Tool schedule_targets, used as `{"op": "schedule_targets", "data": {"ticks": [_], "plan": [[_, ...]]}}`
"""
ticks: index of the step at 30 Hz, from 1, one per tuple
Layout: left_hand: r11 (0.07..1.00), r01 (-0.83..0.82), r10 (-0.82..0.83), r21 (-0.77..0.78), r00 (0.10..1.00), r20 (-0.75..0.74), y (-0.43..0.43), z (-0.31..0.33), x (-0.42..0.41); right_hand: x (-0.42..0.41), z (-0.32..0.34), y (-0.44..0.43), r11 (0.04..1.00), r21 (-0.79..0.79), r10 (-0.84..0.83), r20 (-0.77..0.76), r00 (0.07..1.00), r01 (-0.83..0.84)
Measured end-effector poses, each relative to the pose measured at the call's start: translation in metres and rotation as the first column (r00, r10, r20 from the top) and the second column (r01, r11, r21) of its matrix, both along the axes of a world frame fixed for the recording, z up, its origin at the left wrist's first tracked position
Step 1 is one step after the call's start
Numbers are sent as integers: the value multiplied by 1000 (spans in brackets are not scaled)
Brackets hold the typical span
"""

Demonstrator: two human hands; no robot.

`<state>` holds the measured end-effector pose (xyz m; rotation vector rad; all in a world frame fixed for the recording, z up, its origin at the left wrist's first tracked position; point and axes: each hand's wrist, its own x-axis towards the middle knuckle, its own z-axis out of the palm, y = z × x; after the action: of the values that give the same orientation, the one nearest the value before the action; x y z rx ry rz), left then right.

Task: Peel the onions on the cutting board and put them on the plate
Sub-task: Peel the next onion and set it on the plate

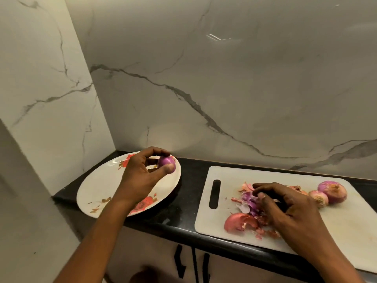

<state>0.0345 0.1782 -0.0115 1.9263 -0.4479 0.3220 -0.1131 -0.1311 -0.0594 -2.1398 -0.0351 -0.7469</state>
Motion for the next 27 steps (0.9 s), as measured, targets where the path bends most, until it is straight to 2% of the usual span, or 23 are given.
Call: {"op": "schedule_targets", "data": {"ticks": [6,17,23,27], "plan": [[976,-147,157,164,986,-51,33,-19,25,0,-2,1,1000,29,-5,4,1000,5],[955,-162,190,249,977,-94,37,-31,39,0,-4,1,999,25,-21,-29,999,22],[939,-217,196,267,975,105,25,-22,27,1,-3,1,999,32,-25,-27,999,26],[966,-136,82,220,968,238,-2,-12,10,1,-3,3,999,32,-37,-20,999,37]]}}
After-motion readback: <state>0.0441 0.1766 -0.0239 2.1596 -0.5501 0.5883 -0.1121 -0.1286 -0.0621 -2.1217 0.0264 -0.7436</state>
